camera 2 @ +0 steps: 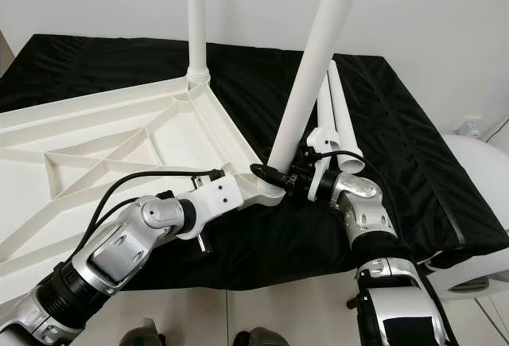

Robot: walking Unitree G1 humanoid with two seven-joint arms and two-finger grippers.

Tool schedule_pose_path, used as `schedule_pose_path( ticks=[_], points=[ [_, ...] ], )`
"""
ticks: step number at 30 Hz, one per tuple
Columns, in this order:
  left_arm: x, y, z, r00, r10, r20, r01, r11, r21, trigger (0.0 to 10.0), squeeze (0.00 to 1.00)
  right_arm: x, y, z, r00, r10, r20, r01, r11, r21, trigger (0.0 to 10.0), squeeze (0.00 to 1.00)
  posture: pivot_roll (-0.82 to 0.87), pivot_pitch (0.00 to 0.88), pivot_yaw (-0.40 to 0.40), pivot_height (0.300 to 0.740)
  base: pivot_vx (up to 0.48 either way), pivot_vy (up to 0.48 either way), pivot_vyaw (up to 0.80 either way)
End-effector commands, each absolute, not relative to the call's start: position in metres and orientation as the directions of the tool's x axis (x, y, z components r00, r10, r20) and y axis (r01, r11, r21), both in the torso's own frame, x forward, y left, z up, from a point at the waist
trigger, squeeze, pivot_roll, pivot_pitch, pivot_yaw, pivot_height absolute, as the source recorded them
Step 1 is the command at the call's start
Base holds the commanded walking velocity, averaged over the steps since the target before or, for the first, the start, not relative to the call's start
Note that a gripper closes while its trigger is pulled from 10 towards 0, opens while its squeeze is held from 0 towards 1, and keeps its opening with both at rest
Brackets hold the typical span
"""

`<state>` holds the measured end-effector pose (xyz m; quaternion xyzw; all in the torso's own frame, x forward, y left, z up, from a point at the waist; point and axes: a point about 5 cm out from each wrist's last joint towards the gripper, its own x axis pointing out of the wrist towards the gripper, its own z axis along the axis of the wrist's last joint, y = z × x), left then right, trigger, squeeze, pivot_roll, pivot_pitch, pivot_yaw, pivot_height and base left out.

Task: Building children table

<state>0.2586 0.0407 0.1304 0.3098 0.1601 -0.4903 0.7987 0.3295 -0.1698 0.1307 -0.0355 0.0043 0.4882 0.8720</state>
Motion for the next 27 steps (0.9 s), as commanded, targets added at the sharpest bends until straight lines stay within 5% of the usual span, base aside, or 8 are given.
schedule_pose_path(
  ticks=[1, 17, 27],
  points=[
    [0.260, 0.037, 0.142, 0.494, -0.704, -0.511, 0.863, 0.321, 0.391, 10.0, 0.00, 0.328, -0.179, 0.125, 0.585, 0.810, -0.037, -0.811, 0.585, -0.019, 10.0, 0.00, 0.04, 0.000, -0.090, 0.740, 0.000, 0.000, 0.00],
    [0.260, 0.036, 0.141, 0.494, -0.705, -0.509, 0.862, 0.320, 0.393, 10.0, 0.00, 0.312, -0.148, 0.123, 0.730, 0.682, 0.045, -0.681, 0.732, -0.032, 10.0, 0.00, 0.04, 0.000, -0.096, 0.740, 0.000, 0.000, 0.00],
    [0.260, 0.034, 0.139, 0.486, -0.709, -0.511, 0.865, 0.308, 0.395, 10.0, 0.00, 0.300, -0.106, 0.124, 0.857, 0.506, 0.096, -0.510, 0.860, 0.020, 10.0, 0.00, 0.04, 0.000, -0.091, 0.740, 0.000, 0.000, 0.00]
  ],
)
